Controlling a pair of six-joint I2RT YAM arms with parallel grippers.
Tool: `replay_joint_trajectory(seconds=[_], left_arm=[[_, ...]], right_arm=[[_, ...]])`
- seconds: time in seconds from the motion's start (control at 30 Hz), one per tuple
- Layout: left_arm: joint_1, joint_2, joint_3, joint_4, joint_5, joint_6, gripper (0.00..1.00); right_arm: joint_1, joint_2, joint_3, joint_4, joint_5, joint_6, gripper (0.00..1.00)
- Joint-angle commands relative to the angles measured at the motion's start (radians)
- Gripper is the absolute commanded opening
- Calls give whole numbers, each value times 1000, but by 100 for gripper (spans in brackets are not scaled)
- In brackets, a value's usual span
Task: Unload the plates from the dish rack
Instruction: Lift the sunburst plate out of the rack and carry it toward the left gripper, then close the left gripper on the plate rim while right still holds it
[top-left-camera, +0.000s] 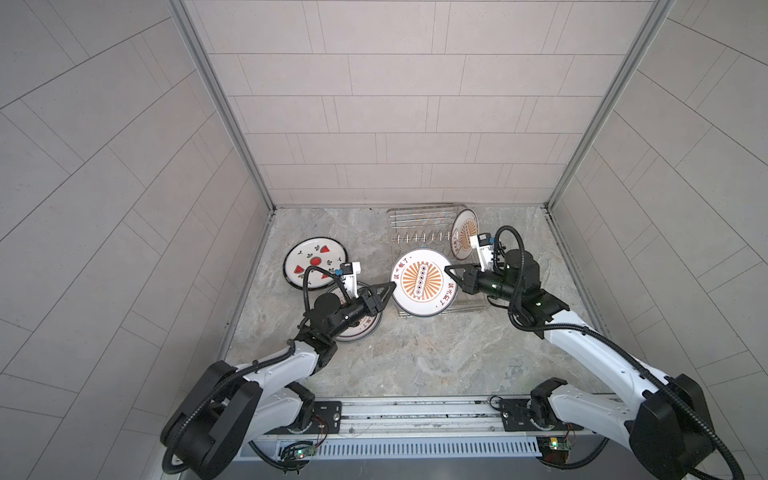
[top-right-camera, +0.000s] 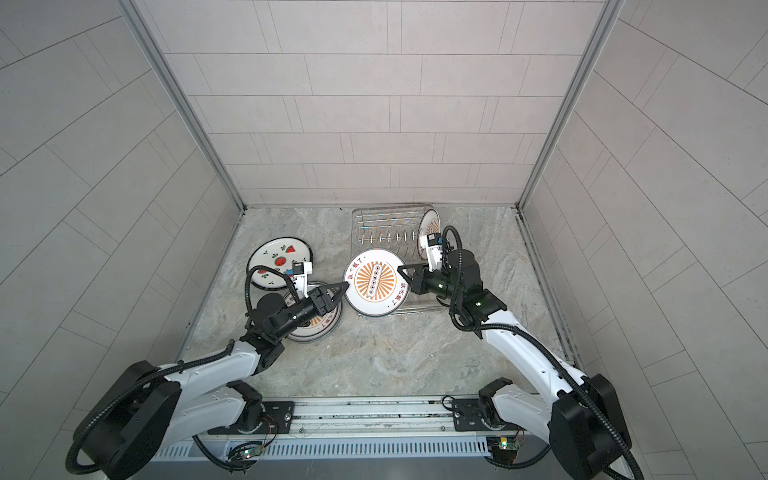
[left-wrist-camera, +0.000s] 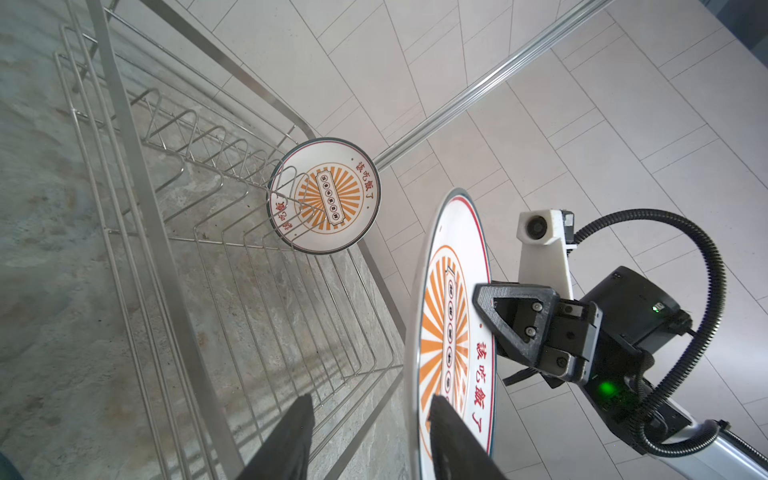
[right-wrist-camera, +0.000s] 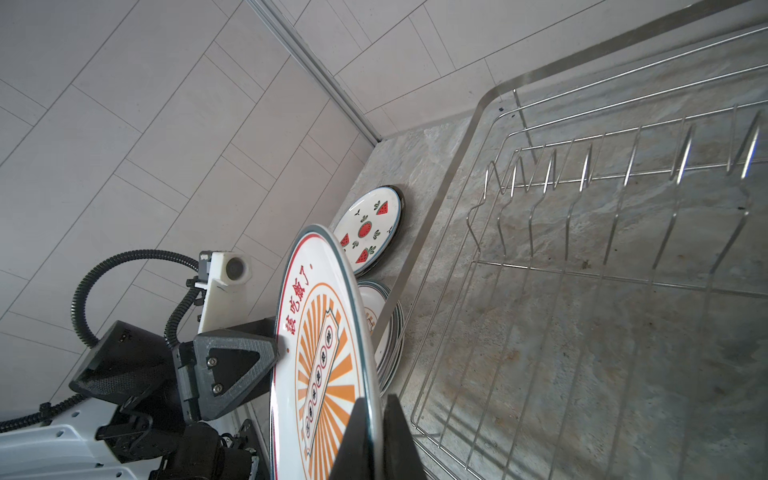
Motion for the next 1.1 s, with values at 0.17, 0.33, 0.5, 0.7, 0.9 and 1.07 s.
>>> replay_joint_trajectory(seconds=[0.17,0.33,0.5,0.7,0.9,1.07], left_arm=[[-29,32,53,18,37,-29,35],[-44,31,62,-5,51,-18,32],[-63,37,86,-62,44,8,26],[-65,45,87,-61,40,2,10],[-64,50,87,-54,37,-8,7],[-65,58,56,27,-44,-57,1]], right_arm=[[12,-47,30,-10,49,-37,9],[27,-55,46,-45,67,-56,9],[46,-55,48,-60,91,-71,9],[51,-36,52,-59,99,-78,9],[57,-16,60,-63,97,-83,10],[62,4,74,-80,82,-83,15]])
